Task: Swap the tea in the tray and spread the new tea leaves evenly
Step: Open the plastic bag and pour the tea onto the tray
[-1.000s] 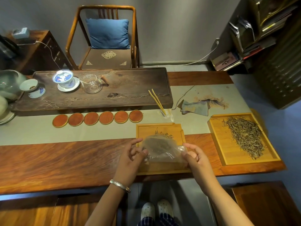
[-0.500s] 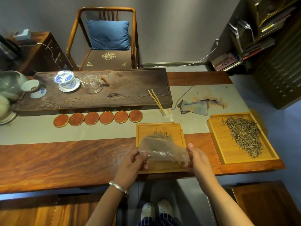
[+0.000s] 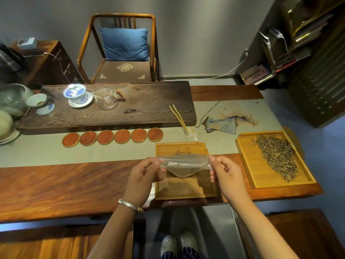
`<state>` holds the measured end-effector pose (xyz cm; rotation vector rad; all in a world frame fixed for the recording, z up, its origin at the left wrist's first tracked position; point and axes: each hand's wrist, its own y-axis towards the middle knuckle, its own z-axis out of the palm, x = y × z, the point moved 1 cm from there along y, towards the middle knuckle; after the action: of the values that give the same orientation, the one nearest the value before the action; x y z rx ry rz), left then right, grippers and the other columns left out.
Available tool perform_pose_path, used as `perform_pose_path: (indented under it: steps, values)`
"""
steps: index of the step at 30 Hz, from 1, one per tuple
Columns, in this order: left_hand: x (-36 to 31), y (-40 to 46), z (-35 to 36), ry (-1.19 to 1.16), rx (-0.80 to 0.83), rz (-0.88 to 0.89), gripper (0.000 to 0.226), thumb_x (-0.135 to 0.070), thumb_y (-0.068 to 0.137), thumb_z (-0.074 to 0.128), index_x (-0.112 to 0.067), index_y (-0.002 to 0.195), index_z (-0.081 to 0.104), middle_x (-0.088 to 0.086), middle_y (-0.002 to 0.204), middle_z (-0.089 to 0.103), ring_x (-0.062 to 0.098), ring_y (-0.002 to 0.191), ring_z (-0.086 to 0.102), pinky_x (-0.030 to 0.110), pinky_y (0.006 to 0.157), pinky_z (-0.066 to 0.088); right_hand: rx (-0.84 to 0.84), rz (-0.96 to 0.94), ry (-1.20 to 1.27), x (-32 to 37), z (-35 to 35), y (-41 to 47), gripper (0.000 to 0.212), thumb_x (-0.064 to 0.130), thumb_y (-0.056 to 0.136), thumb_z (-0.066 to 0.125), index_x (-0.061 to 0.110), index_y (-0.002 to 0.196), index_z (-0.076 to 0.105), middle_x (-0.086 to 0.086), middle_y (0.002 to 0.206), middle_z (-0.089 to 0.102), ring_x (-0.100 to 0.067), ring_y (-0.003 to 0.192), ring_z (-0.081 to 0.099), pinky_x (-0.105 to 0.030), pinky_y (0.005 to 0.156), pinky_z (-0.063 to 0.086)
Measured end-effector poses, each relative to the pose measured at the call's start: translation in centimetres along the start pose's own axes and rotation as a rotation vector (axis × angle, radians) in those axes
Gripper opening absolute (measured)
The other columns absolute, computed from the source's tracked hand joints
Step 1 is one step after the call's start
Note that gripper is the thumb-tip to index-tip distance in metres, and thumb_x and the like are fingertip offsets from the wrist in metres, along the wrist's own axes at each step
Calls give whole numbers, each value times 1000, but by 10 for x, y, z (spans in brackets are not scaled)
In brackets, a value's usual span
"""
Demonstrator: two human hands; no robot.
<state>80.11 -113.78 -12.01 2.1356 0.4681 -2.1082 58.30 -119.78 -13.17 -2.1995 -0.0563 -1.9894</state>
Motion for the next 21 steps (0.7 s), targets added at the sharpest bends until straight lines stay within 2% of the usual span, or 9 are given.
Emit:
perform_pose_path:
  steps: [2,5,8,13,16,21]
  values:
    - [-3,1,-1,12,-26,-1,22,-4,96,44,2,87,64,3,61,59,9,54,55,17,56,50,-6,-19,1,3,-1,1,40,43,84,56,4,72,59,1,56,57,-9,53,53,-15,57,48]
    - [-8,2,-1,-44,-51,-29,16,-1,94,48,-3,100,62,8,59,53,8,50,55,19,56,54,-31,-37,18,5,-2,4,37,36,88,57,4,71,58,0,56,56,-13,54,52,-19,56,47]
    - [-8,2,1,-97,-55,-62,12,-5,95,47,1,95,58,4,59,58,9,51,57,22,56,55,-19,-22,23,5,-1,5,33,30,91,56,3,72,58,1,56,55,-13,54,51,-21,57,47]
    - [-10,0,1,-102,-63,-52,14,-5,94,48,5,90,57,2,58,65,9,51,61,17,54,52,-16,-30,31,11,-2,4,33,26,93,55,0,74,57,0,56,56,-14,54,52,-24,57,47]
    - [-17,2,0,-128,-79,-32,14,-8,95,49,0,87,58,12,66,64,11,54,65,17,54,54,-16,-66,25,20,-4,5,32,26,93,55,0,75,58,0,56,57,-12,54,53,-19,54,48]
    - [-27,8,-2,-181,-76,-14,16,-10,95,49,-2,86,58,17,71,58,14,62,70,15,53,54,-24,-74,43,34,-3,10,30,25,94,54,6,72,59,1,56,56,-12,54,52,-19,53,47]
